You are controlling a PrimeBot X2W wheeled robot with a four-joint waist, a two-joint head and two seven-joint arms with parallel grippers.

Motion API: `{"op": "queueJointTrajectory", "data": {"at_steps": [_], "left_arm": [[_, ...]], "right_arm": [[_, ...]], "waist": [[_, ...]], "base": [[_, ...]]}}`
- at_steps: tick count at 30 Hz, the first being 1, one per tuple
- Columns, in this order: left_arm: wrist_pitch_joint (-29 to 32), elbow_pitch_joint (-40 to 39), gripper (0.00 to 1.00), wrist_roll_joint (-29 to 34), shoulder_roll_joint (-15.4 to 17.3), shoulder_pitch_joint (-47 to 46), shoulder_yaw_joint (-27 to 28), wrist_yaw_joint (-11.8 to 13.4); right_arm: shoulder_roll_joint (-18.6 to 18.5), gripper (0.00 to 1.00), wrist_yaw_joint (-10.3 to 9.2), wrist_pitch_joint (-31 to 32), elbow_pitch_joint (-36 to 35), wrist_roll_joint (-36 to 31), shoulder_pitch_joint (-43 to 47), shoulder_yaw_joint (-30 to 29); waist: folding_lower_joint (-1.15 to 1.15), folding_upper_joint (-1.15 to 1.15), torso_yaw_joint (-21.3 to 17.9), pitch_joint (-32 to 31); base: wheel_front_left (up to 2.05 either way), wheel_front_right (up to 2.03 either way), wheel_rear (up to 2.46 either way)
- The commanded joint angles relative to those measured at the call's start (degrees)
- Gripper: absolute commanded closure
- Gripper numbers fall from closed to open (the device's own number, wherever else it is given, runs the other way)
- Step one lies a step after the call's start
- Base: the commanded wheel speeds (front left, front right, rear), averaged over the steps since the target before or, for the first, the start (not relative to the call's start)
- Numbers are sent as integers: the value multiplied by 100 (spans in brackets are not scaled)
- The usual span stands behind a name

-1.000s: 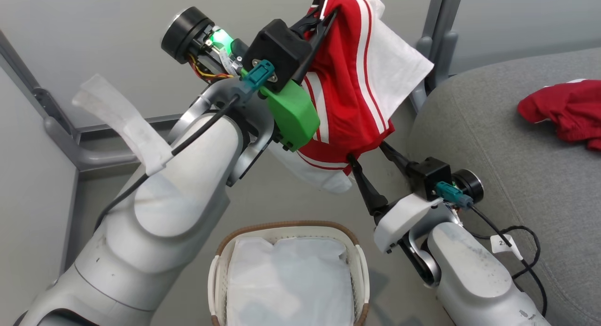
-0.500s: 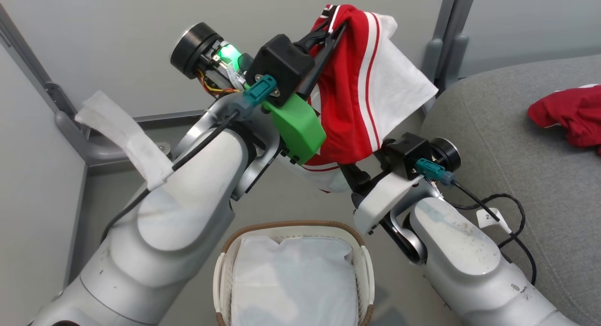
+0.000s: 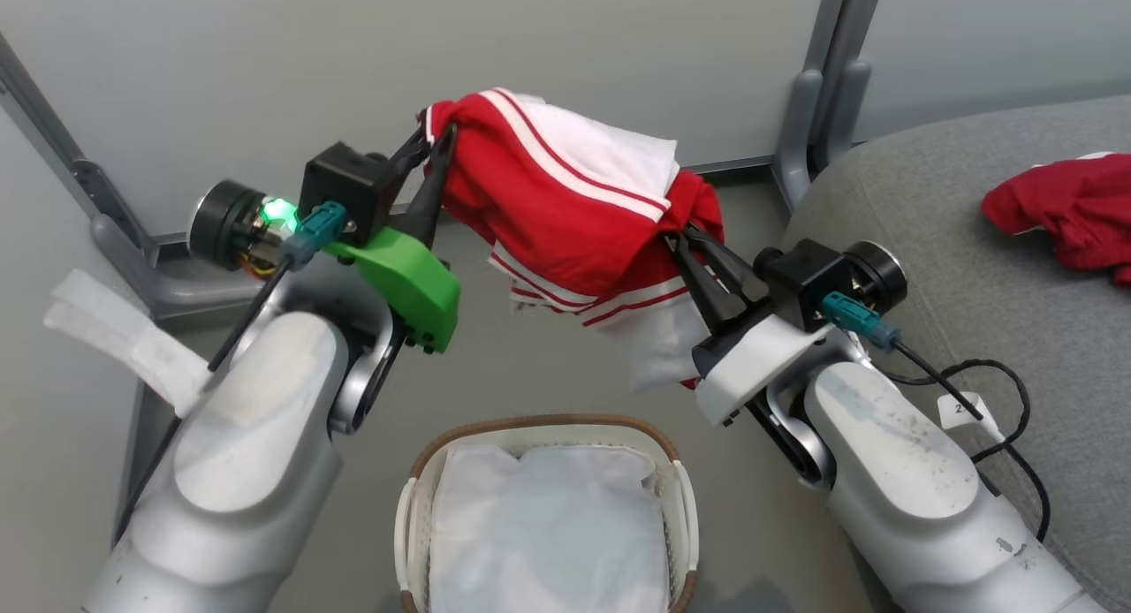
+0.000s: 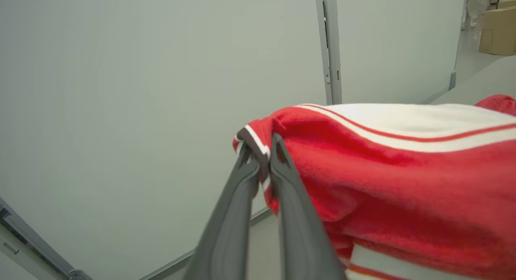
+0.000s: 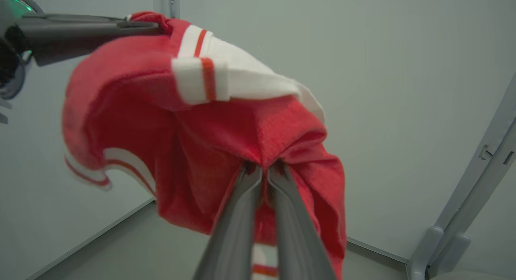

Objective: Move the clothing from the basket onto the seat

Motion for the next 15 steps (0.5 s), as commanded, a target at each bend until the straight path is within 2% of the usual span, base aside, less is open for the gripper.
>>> {"op": "queueJointTrajectory", "data": {"at_steps": [1, 15], "left_arm": [[-83, 55, 0, -61, 61, 164, 52, 54], [-1128, 345, 0, -324, -247, 1469, -145, 57]], "right_arm": [[-50, 100, -6, -12, -51, -60, 134, -81], [-155, 100, -6, -12, -307, -462, 263, -801]], "waist": [[0, 0, -21, -4], [0, 0, -200, 94]], "base": [[0, 0, 0], [0, 0, 0]]}}
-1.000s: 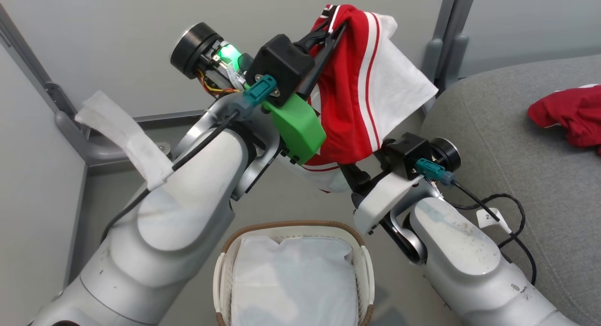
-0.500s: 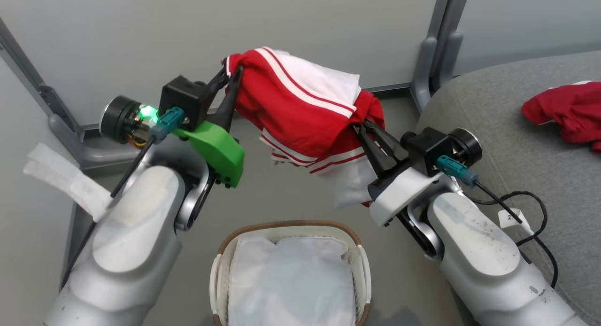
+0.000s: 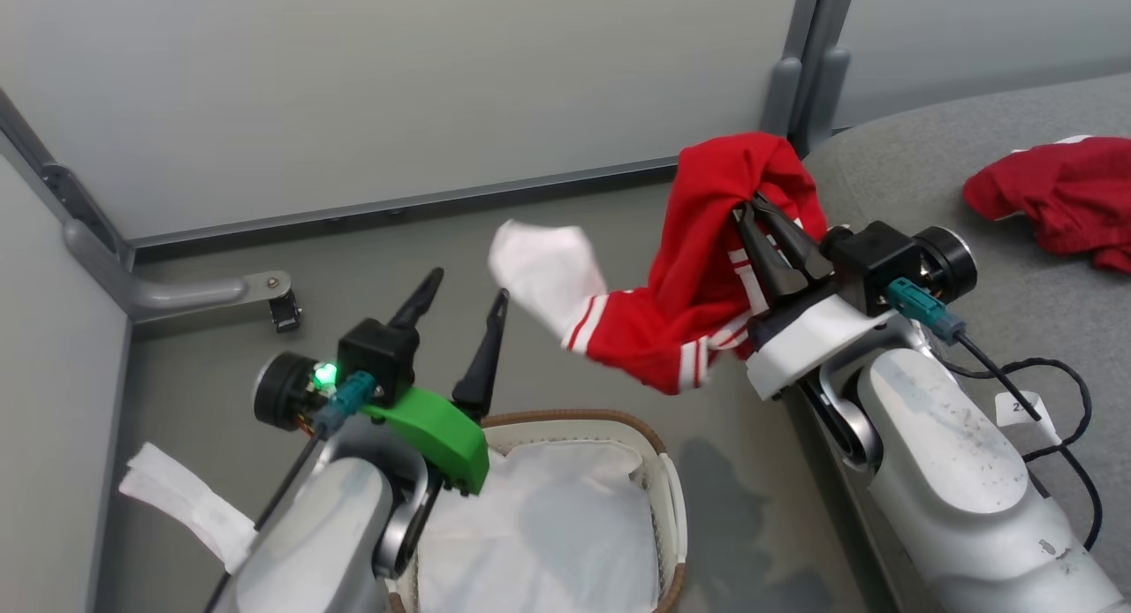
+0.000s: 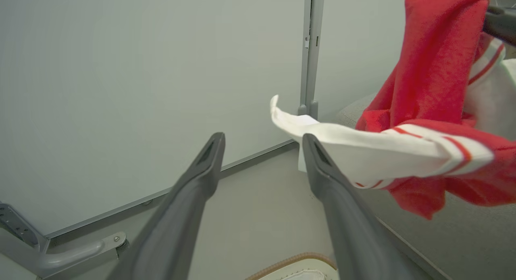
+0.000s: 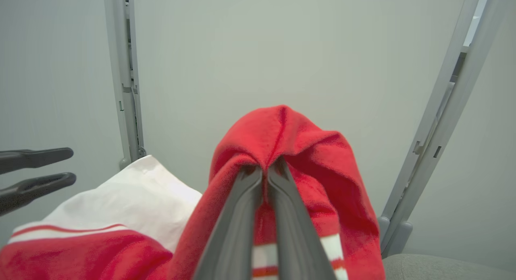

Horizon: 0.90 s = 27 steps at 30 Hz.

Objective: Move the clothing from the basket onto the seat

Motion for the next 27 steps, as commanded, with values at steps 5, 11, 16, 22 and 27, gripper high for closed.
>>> {"op": "queueJointTrajectory", "data": {"at_steps": [5, 11, 16, 22, 27], "left_arm": [[-250, 113, 0, -5, -151, 390, -204, -74], [-385, 242, 0, -14, -297, 547, -321, -86], [-447, 328, 0, 21, -375, 505, -381, -101], [-490, 373, 0, 110, -437, 348, -459, -87], [-500, 398, 0, 192, -443, 229, -515, -58]], "right_arm": [[-139, 100, -6, -13, -50, -100, 169, -227], [-237, 100, -6, -13, -99, -163, 266, -439], [-318, 100, -6, -13, -143, -211, 278, -583], [-428, 100, -6, -13, -268, -281, 243, -813], [-409, 100, -6, -13, -414, -327, 203, -937]], "waist": [[0, 0, -155, 70], [0, 0, -325, 142], [0, 0, -545, 246], [0, 0, -1019, 454], [0, 0, -1573, 721]], "base": [[0, 0, 0], [0, 0, 0], [0, 0, 0], [0, 0, 0], [0, 0, 0]]}}
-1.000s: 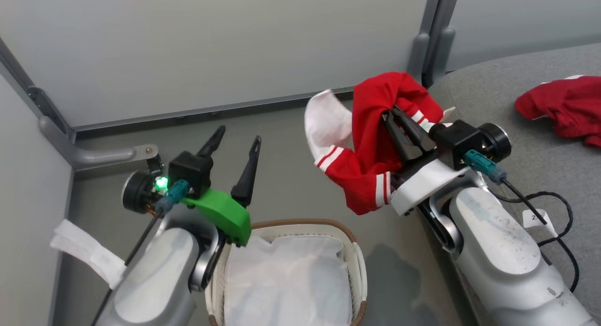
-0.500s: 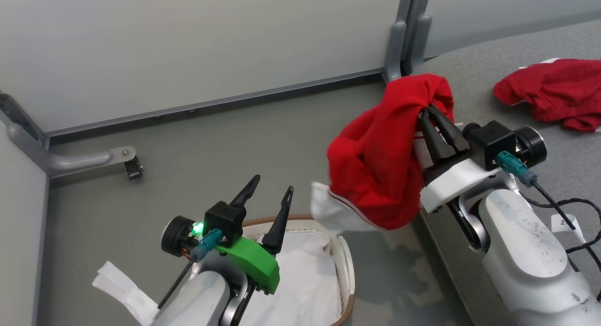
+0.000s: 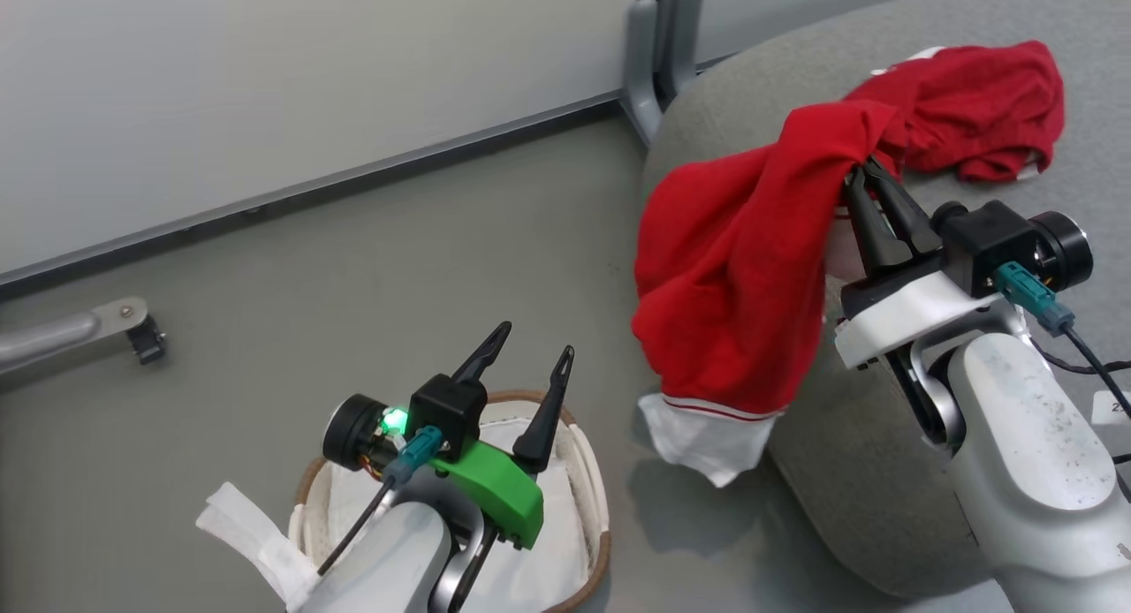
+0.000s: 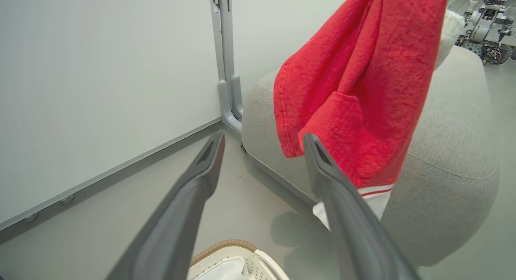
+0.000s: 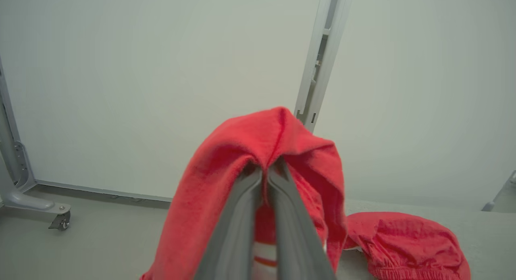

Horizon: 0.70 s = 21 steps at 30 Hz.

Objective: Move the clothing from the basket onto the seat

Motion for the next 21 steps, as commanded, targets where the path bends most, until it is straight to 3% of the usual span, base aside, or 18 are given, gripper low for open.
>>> {"op": "queueJointTrajectory", "data": {"at_steps": [1, 12, 21], "left_arm": [[-21, 5, 0, 96, 4, -115, -29, 13], [3, 125, 0, 196, 62, -357, -166, -27], [46, 109, 0, 254, 82, -504, -267, -37]], "right_arm": [[1, 100, -6, -13, -64, -48, -21, -57], [211, 100, -6, -13, -171, -25, 106, -130], [182, 100, -6, -13, -85, -33, -46, -325]], "waist": [[0, 0, -534, 339], [0, 0, -1413, 858], [0, 0, -1394, 1147]], "base": [[0, 0, 0], [0, 0, 0], [0, 0, 0]]}}
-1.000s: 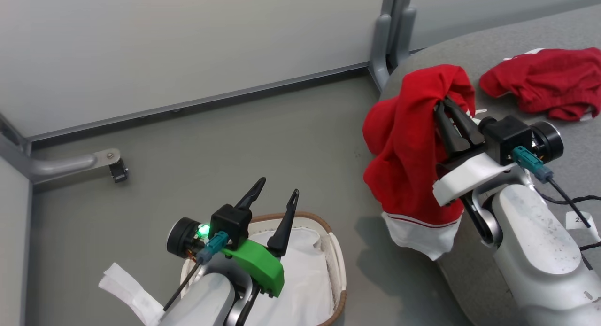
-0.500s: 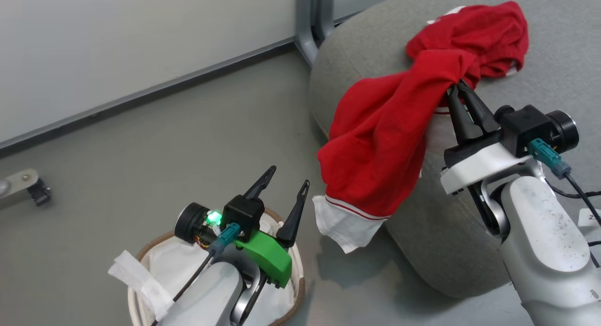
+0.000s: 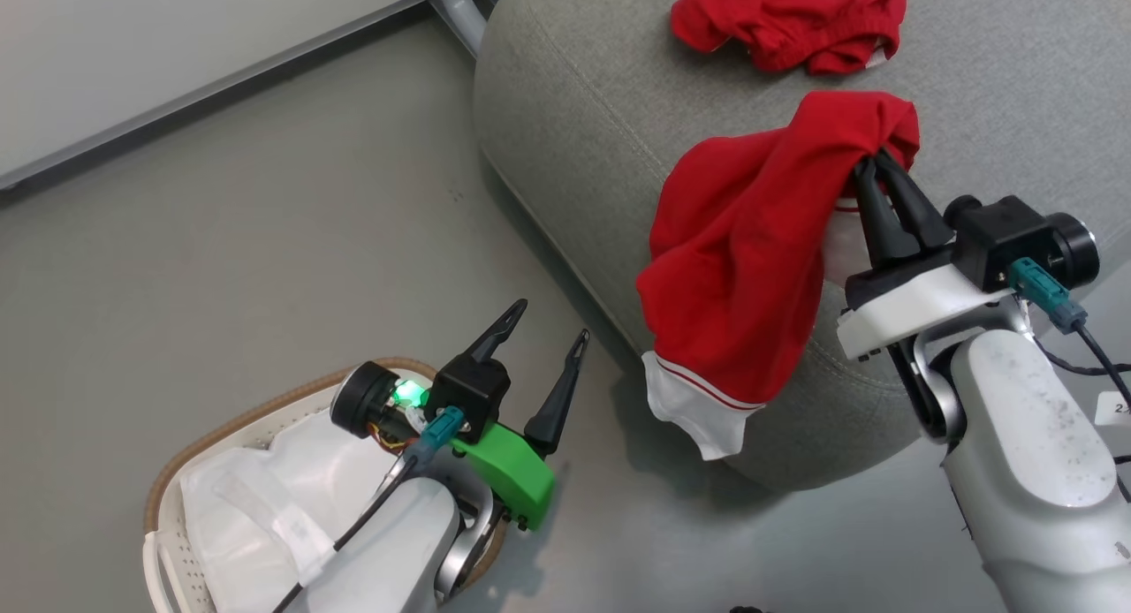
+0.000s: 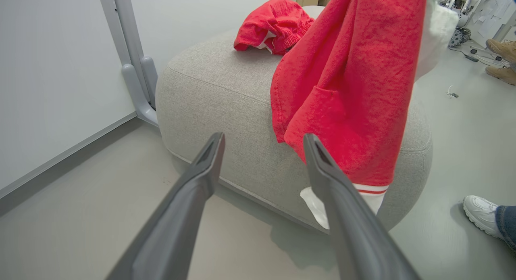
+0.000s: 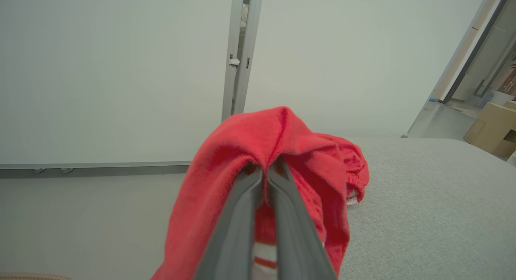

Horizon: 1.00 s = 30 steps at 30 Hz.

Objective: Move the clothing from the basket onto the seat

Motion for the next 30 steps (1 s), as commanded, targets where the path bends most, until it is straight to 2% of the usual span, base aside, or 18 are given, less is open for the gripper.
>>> {"op": "queueJointTrajectory", "data": {"at_steps": [1, 7, 13, 18, 23, 26, 30], "left_arm": [[16, -7, 0, 24, 38, -120, 1, -21], [36, -75, 0, 83, 20, -222, -98, -9], [55, -206, 0, 172, -8, -359, -185, -3], [66, -355, 0, 255, -32, -493, -266, 42], [92, -486, 0, 307, -39, -599, -337, 70], [116, -566, 0, 356, -7, -660, -372, 72], [145, -689, 0, 405, 53, -728, -379, 120]], "right_arm": [[-61, 100, -6, -13, 21, 4, -163, -29], [-488, 100, -6, -14, 219, -67, -905, -160], [-1280, 100, -7, 29, 707, 39, -2122, -387], [-2159, 100, -7, 277, 1124, 81, -3104, -499], [-2812, 100, -6, 493, 1542, 16, -3532, -613], [-2974, 100, -6, 486, 1905, -185, -3442, -734], [-2775, 100, -7, 355, 2454, -324, -3164, -951]], "waist": [[0, 0, 13, 179], [0, 0, 371, 423], [0, 0, 911, 734], [0, 0, 1450, 1011], [0, 0, 1909, 1288], [0, 0, 2108, 1426], [0, 0, 2257, 1599]], "base": [[0, 0, 0], [0, 0, 0], [0, 0, 0], [0, 0, 0], [0, 0, 0], [0, 0, 0], [0, 0, 0]]}}
